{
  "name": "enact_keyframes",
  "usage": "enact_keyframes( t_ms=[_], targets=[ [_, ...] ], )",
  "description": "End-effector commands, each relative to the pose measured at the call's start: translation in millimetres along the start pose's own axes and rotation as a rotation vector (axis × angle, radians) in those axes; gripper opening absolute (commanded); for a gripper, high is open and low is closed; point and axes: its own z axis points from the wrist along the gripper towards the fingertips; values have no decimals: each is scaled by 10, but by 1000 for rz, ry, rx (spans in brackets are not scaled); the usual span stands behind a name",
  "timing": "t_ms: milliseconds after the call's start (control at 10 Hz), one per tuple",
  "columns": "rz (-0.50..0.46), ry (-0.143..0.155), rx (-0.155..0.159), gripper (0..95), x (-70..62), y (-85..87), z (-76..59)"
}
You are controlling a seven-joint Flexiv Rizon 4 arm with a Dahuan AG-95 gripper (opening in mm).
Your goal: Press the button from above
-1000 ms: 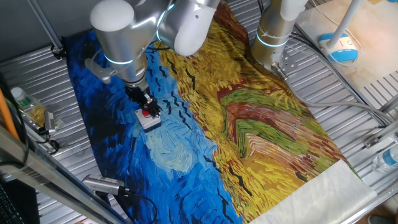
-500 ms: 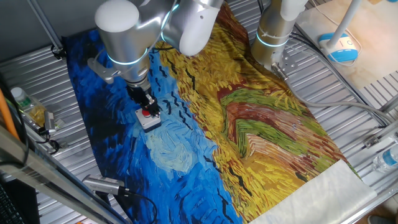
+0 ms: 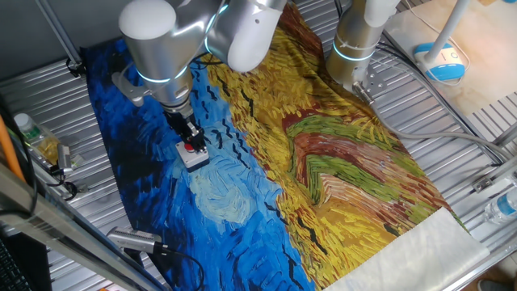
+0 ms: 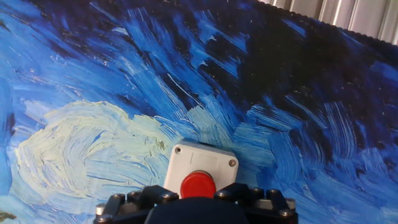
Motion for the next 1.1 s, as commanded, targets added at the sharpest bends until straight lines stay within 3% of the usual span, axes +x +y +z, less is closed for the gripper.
enact_keyframes(
  t_ms=[100, 1100],
  targets=[
    [-1, 0, -1, 760, 3, -3, -6],
    [-12, -3, -5, 760, 3, -3, -6]
  ],
)
